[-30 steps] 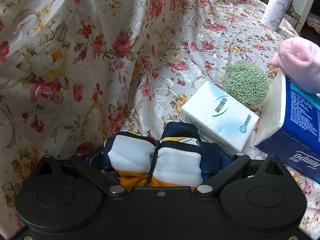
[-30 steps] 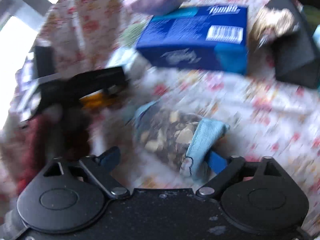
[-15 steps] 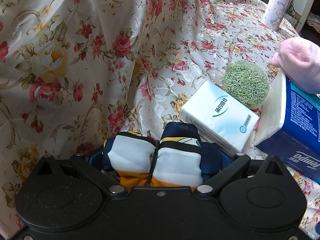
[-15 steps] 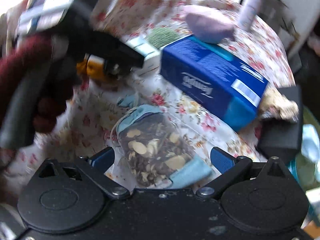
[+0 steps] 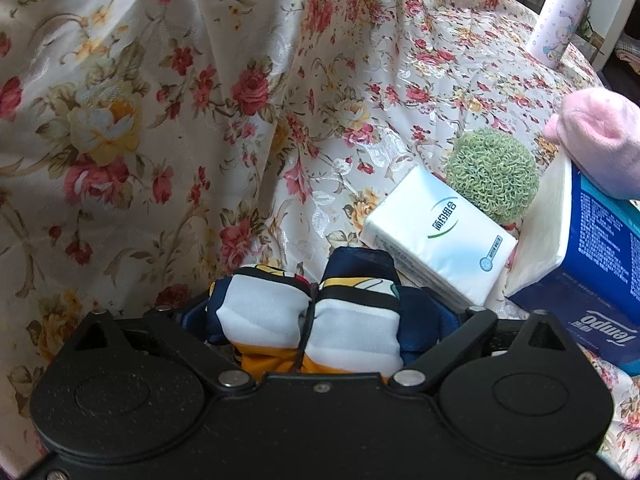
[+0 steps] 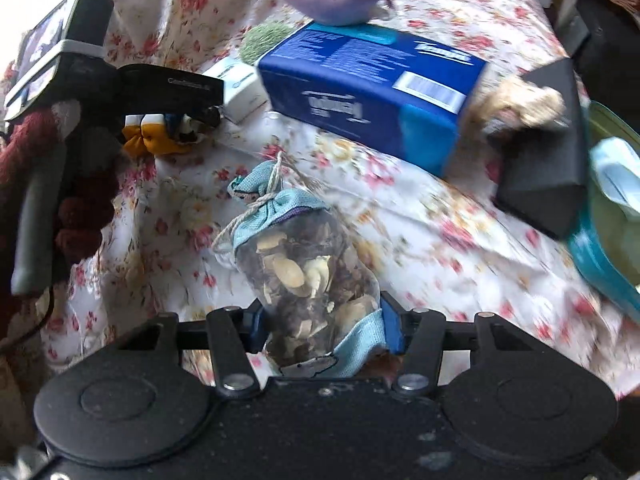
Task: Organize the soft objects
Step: 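Carry the socks and nut pouch over the tray and release both, then move the left gripper to the pink drawstring pouch and grasp it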
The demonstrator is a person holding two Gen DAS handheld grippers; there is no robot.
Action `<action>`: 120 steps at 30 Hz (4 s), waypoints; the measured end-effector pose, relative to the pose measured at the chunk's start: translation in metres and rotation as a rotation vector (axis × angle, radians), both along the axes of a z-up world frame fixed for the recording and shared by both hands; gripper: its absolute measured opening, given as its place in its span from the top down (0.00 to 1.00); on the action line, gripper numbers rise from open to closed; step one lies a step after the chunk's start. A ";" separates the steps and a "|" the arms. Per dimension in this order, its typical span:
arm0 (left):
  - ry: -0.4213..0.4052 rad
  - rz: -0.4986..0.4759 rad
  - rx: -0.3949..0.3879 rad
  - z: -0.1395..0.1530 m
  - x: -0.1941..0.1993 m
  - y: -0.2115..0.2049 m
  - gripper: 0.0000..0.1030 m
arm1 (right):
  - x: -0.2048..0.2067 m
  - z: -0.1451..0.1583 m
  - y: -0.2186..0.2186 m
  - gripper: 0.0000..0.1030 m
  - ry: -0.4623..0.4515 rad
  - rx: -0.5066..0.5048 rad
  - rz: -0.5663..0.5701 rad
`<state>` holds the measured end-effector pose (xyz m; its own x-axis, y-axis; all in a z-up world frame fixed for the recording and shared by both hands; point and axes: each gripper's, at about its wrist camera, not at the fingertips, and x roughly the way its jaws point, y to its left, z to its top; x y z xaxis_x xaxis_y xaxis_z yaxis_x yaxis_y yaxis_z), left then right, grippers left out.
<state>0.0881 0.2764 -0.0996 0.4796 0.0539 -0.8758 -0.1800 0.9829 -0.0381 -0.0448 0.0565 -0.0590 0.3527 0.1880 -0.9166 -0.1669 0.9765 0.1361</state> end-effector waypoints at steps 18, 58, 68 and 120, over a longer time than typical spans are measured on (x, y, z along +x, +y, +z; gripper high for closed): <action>0.091 0.120 0.101 0.032 -0.018 0.006 0.24 | -0.036 0.032 -0.032 0.48 -0.123 0.207 -0.108; -0.163 -0.620 -0.037 0.149 -0.057 -0.289 0.24 | -0.025 0.110 -0.285 0.48 -0.423 -0.028 -0.881; -0.091 -0.696 -0.024 0.121 -0.056 -0.337 0.22 | -0.026 0.093 -0.295 0.48 -0.357 -0.040 -0.950; -0.118 -0.693 -0.008 0.109 -0.073 -0.311 0.08 | -0.021 0.080 -0.308 0.31 -0.279 -0.010 -0.979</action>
<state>0.0155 -0.0347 0.0098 0.4930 -0.3043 -0.8151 0.4932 0.8695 -0.0263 -0.0659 -0.2516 0.0205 0.5495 -0.3050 -0.7778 0.6814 0.7023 0.2060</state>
